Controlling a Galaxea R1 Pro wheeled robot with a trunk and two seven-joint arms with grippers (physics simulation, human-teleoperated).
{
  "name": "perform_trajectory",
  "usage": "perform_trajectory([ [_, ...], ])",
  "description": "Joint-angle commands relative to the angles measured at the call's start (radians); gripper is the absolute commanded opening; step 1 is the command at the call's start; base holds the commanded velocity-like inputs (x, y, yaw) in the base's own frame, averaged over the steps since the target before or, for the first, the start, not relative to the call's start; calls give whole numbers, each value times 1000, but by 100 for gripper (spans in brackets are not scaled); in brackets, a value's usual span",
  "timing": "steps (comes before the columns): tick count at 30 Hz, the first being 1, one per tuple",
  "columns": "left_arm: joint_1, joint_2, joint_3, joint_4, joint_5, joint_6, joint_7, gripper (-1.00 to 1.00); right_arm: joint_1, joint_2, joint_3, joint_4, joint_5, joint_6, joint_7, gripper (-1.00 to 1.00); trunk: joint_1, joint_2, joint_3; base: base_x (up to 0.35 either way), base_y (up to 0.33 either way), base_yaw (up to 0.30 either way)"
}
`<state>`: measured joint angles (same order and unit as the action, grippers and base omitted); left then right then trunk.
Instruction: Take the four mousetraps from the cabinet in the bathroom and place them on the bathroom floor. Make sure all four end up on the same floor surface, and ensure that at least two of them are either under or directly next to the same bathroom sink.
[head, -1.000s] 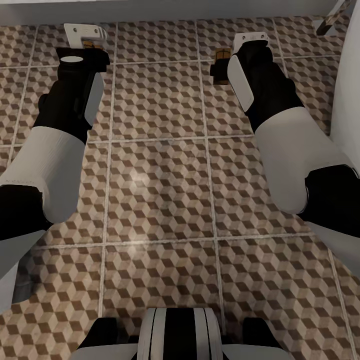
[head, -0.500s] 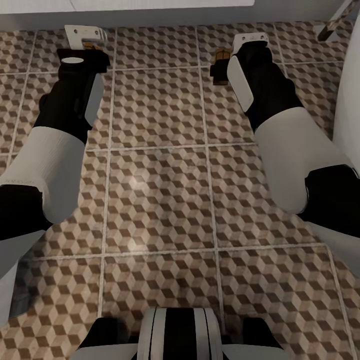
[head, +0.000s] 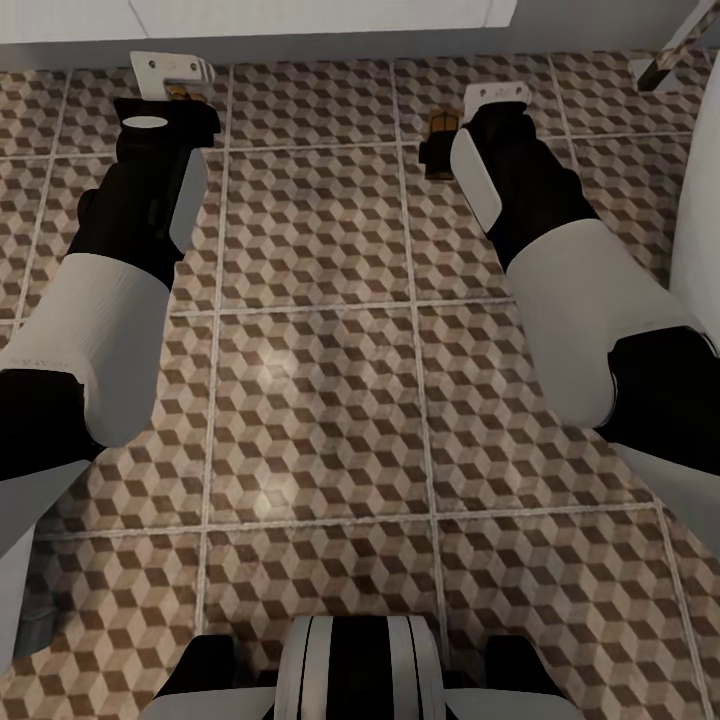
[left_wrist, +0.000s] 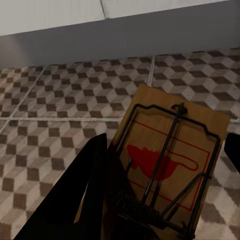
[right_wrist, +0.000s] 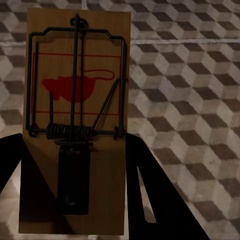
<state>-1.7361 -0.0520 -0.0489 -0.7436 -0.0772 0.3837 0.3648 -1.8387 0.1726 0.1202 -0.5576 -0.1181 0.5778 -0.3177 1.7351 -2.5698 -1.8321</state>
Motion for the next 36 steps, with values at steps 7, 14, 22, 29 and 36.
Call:
perform_trajectory([
  [7, 0, 1, 0, 2, -8, 9, 0, -100, -1, -1, 3, 12, -17, -1, -11, -100, 0, 0, -1, 10, 0, 0],
  [14, 0, 1, 6, 5, -3, 9, -1, -100, -1, 0, 5, 57, -21, -47, -11, -100, 0, 0, -1, 0, 0, 0],
  [22, 0, 2, 11, 137, 6, -61, -4, -100, -1, -1, 1, 77, -23, -72, -11, -100, 0, 0, -1, 0, 0, 0],
  [29, -1, -2, 8, 215, 4, -155, -5, -100, -1, -2, -4, 96, -26, -76, -11, -100, 0, 0, -1, 0, 0, 0],
  [36, -1, -5, 5, 249, 2, -249, -6, -100, -1, 2, 2, 192, -26, -146, -11, -100, 0, 0, -1, 0, 0, 0],
])
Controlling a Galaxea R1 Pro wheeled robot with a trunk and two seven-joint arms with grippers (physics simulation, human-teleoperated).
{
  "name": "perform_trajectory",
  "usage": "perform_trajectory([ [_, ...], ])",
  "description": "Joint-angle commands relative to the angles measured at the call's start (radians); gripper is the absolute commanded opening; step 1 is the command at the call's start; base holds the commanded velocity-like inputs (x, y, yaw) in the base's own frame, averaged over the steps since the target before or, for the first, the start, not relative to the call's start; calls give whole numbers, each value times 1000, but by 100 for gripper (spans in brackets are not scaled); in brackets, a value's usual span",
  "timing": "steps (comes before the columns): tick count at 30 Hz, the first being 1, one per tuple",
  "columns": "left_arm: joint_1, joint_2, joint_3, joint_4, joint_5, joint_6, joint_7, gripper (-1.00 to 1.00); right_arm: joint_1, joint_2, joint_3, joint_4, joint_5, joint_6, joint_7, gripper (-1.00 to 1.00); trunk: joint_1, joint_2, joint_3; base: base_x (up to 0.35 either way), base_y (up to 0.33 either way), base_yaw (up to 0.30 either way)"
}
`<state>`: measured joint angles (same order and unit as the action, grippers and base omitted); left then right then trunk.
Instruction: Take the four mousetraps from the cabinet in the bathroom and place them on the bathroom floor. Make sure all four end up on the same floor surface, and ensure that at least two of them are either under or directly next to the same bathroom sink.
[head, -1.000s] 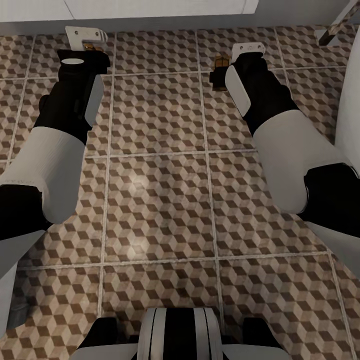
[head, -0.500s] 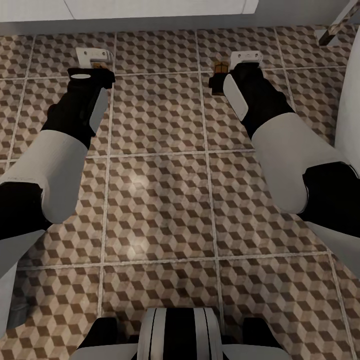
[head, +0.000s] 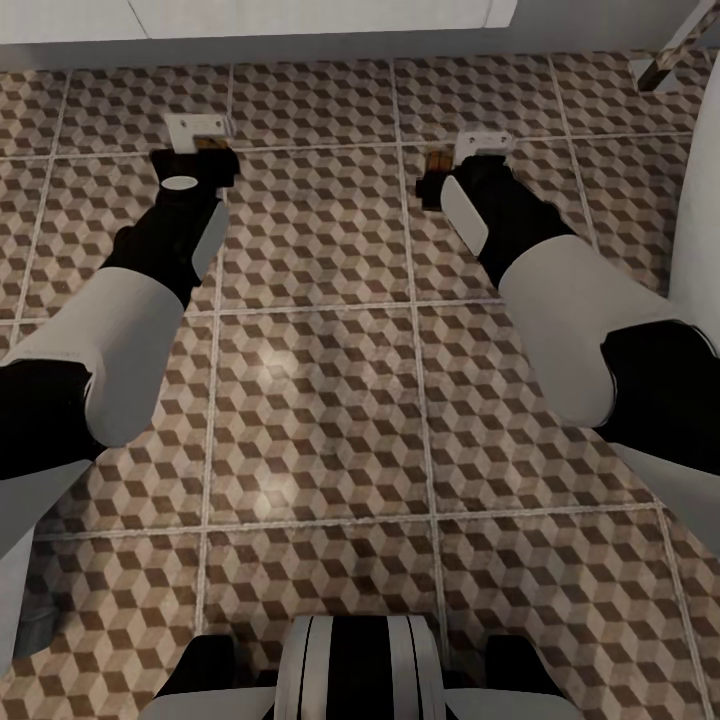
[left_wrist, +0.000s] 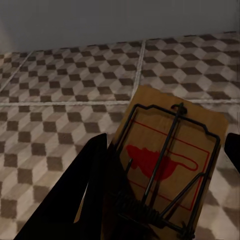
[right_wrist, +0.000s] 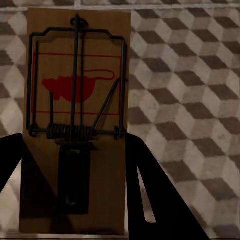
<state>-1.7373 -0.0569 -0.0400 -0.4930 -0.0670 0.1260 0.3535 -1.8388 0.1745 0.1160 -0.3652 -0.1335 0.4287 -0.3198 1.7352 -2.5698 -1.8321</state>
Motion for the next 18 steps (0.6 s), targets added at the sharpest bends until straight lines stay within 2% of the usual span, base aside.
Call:
perform_trajectory([
  [1, 0, 0, -5, 4, -8, 5, 6, -100, 0, 0, 6, 3, -10, 1, -8, -100, 0, 0, -1, 0, 0, 0],
  [10, -1, -3, -6, 28, -8, -52, 5, -100, 0, 0, 9, 49, -5, -10, -9, -100, 0, 0, -1, 8, 0, 0],
  [18, -1, -5, -6, 30, -9, -79, 6, -100, 0, 0, 11, 68, -7, -44, -8, -100, 0, 0, -1, 103, 0, 0],
])
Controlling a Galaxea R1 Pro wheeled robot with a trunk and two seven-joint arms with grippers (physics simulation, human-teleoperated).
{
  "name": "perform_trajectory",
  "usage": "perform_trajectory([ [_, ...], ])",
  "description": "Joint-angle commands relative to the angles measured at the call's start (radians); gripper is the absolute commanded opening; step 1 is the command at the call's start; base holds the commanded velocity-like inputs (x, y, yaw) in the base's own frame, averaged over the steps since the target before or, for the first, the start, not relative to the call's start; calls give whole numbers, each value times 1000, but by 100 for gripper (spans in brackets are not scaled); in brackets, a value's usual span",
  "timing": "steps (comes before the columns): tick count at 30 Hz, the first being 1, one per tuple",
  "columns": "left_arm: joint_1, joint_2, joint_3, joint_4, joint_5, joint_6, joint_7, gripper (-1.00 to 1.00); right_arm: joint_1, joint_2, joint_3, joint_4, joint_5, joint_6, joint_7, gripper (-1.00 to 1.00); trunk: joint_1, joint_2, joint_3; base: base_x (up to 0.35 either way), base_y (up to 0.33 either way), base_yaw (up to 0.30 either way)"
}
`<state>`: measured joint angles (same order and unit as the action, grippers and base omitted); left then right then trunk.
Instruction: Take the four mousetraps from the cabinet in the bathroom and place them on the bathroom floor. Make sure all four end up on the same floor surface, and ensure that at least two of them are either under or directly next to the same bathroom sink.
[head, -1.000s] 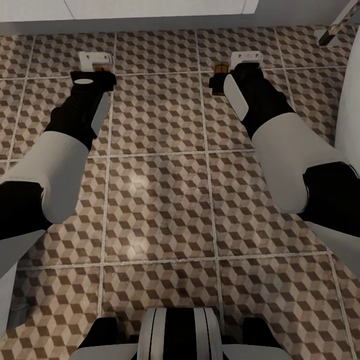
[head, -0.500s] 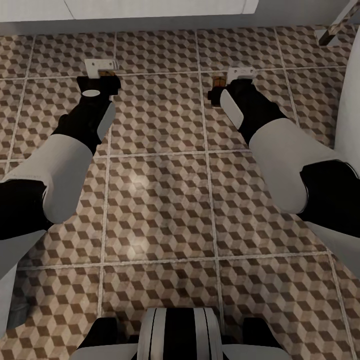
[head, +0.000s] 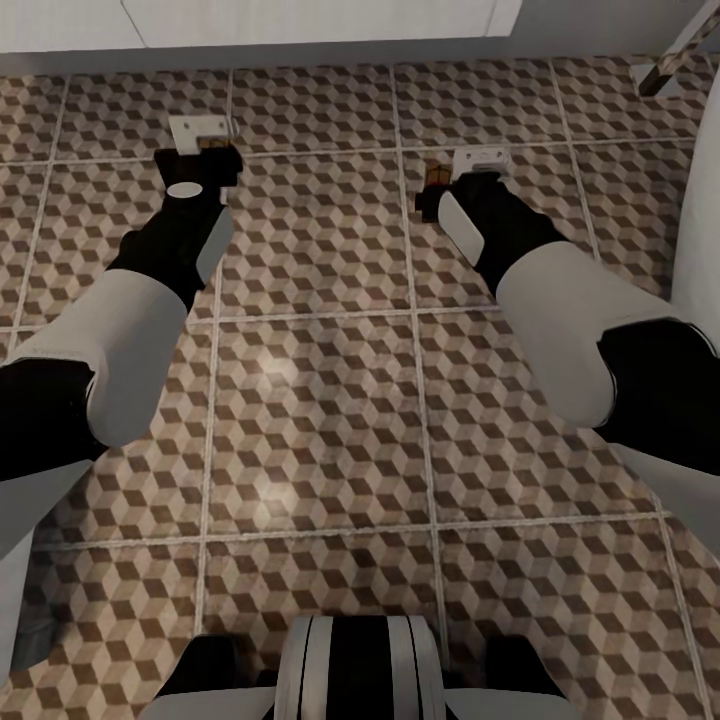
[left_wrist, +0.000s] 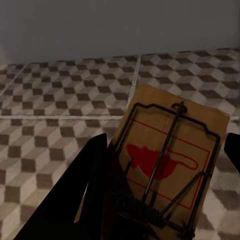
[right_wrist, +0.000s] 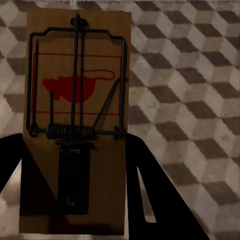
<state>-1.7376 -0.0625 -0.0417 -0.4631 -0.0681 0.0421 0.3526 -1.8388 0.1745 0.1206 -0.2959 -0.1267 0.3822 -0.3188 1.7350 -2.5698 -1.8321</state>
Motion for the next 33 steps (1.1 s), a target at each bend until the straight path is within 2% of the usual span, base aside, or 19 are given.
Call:
perform_trajectory([
  [1, 0, 0, -4, 0, -8, 3, 7, -100, 0, 0, 7, 5, -14, -4, -9, -100, 0, 0, -1, 96, 0, 0],
  [11, 0, 0, -4, 1, -8, -3, 8, -100, 0, 0, 9, 77, -15, -89, -9, -100, 0, 0, -1, 85, 0, 0],
  [20, 0, 3, -5, 74, -2, -4, 8, -100, 0, 0, 11, 89, -9, -109, -8, -100, 0, 0, -1, 16, 0, 0],
  [33, 0, 9, -6, 81, -1, -5, 7, -100, 0, 0, 12, 177, -8, -154, -7, -100, 0, 0, -1, 1, 0, 0],
])
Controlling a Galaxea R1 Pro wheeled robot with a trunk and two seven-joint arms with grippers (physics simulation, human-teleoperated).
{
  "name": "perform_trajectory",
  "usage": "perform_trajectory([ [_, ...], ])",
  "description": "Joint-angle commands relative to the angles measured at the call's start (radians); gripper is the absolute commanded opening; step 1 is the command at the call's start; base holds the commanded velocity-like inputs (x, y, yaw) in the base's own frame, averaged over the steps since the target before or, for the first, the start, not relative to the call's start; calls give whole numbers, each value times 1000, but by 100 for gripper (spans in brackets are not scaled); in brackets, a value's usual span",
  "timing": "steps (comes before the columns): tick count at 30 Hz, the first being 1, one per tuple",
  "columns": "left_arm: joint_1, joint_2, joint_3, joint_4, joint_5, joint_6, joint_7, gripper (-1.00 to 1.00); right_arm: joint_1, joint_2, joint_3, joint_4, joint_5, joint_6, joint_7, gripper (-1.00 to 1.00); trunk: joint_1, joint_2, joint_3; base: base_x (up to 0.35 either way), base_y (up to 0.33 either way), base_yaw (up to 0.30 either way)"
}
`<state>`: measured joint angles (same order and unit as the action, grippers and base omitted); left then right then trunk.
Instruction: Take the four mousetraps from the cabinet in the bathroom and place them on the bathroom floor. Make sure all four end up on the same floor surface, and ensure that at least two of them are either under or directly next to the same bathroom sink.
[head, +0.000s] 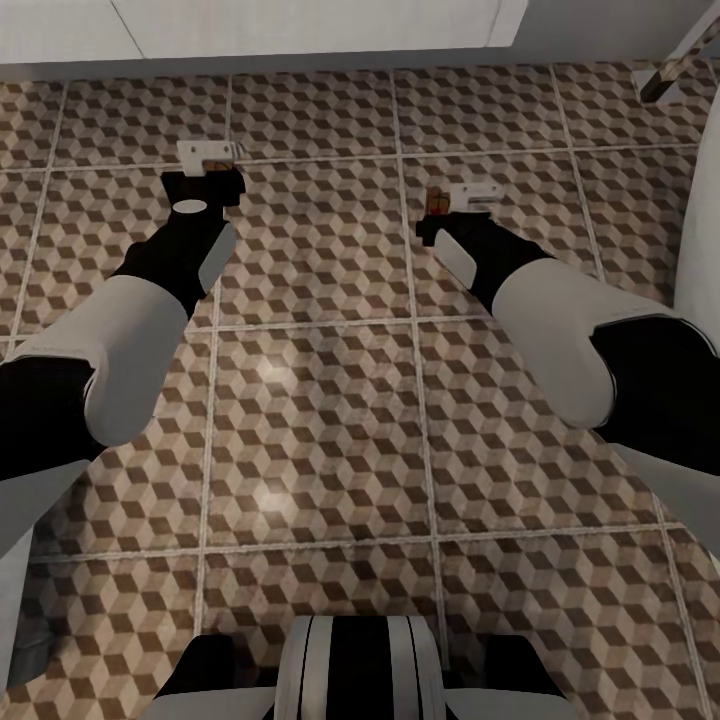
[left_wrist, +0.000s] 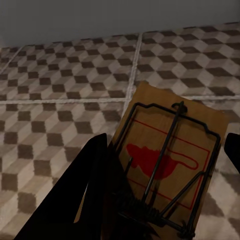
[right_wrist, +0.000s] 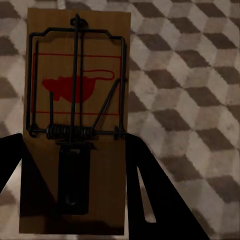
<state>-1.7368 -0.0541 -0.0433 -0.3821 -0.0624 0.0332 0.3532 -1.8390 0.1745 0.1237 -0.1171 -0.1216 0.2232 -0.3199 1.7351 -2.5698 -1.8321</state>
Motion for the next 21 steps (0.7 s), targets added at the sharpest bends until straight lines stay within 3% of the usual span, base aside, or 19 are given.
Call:
perform_trajectory([
  [1, -1, 0, -4, 0, -7, 4, 7, -100, 0, 0, 9, 5, -13, 3, -6, -100, 0, 0, 0, 35, 0, 0],
  [21, -1, 1, -5, 0, -8, -5, 6, -100, 0, 0, 10, 13, -13, 1, -5, -100, 0, 0, 0, 73, 0, 0],
])
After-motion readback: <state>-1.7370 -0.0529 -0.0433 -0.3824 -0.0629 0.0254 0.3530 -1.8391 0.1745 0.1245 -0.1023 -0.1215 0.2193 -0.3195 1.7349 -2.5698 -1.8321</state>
